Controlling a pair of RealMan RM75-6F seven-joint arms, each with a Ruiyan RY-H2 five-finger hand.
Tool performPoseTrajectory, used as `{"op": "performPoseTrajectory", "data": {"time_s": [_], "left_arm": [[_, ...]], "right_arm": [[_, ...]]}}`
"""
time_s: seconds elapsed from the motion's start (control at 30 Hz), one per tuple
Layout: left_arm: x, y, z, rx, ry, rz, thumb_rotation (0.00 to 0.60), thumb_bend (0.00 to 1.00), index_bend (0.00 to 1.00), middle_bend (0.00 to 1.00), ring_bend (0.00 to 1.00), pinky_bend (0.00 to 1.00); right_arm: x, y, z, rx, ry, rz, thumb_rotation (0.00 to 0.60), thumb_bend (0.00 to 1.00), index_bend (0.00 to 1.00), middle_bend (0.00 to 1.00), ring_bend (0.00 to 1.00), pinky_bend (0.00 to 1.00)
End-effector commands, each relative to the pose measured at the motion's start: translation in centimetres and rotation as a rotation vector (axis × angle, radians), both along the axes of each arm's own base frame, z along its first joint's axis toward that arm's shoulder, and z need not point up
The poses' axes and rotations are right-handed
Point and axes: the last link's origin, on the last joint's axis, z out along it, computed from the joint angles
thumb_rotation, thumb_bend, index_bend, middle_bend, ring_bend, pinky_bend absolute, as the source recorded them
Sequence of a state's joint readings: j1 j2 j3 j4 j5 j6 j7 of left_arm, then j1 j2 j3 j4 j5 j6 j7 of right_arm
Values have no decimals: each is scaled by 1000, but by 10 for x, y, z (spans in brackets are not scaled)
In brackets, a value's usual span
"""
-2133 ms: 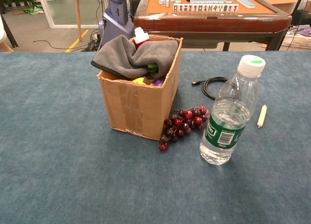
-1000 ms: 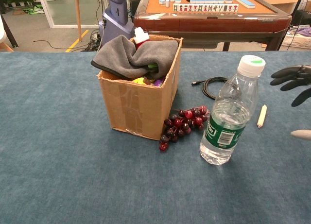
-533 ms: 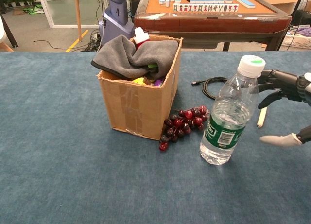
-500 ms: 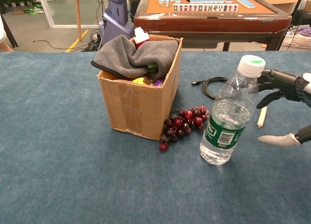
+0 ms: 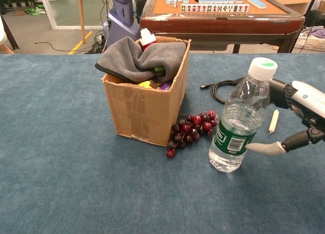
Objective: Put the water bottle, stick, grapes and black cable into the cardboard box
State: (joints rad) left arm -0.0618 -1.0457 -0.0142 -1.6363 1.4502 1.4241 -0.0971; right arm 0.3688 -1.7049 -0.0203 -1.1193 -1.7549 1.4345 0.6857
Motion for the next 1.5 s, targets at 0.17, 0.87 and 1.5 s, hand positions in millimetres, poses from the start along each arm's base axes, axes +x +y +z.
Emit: {"op": "performPoseTrajectory", "data": {"time_s": [0.17, 0.87, 1.5], "left_arm": [[0, -1, 1, 3, -3, 1, 600, 193, 546, 201, 401, 666], [0, -2, 2, 2, 1, 2, 600, 192, 545, 201, 401, 666], [0, -2, 1, 3, 1, 0, 600, 193, 544, 201, 401, 666]], "right_arm": [[3, -3, -14, 17, -10, -1, 600, 0, 178, 265, 193, 346], [9, -6, -16, -90, -124, -8, 600, 104, 535, 617, 565, 668], [85, -29, 70, -348, -189, 220, 600, 115, 543, 625, 570, 673]]}}
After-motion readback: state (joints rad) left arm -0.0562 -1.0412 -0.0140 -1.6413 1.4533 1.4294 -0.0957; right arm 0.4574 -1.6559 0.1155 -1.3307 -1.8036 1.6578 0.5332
